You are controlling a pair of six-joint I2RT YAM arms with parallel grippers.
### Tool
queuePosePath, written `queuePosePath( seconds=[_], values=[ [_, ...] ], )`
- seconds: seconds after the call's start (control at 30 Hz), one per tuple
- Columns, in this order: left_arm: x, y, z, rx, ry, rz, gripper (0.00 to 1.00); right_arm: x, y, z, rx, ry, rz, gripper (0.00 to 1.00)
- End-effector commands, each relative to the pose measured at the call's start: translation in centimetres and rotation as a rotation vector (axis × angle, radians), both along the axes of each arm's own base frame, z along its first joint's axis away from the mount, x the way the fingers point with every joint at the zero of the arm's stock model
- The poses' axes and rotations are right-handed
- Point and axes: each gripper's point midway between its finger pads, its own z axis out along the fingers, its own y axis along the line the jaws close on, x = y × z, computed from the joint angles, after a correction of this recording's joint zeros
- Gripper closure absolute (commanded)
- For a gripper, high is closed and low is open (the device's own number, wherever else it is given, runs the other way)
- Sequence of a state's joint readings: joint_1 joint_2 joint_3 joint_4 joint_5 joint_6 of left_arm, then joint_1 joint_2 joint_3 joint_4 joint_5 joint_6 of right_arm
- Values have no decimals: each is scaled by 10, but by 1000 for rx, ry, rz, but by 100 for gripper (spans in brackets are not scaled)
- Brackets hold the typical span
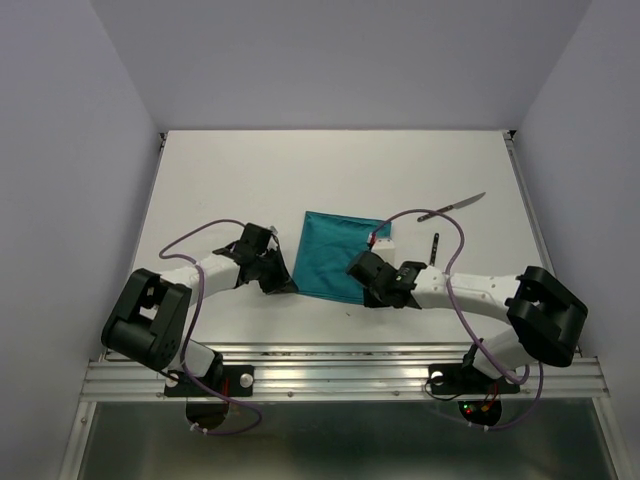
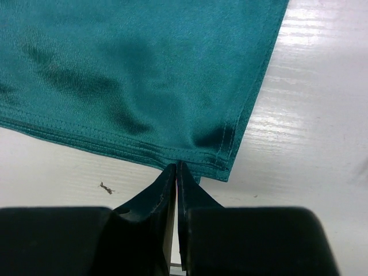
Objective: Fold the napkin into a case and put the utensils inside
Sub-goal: Smooth out the square-folded napkin at the center of the board.
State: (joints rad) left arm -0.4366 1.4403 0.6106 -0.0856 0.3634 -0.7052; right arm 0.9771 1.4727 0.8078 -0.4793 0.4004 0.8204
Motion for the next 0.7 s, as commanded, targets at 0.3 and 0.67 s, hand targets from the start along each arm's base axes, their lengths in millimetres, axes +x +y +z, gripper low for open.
queuePosePath(
  seconds=[0.3,0.67],
  values=[
    [-3,3,5,-10,-29,5,100,14,-1,-15,67,20,-79,92],
    [-19,6,9,-52,-18,45,100,-2,-17,-23,94,14,-61,92]
  ],
)
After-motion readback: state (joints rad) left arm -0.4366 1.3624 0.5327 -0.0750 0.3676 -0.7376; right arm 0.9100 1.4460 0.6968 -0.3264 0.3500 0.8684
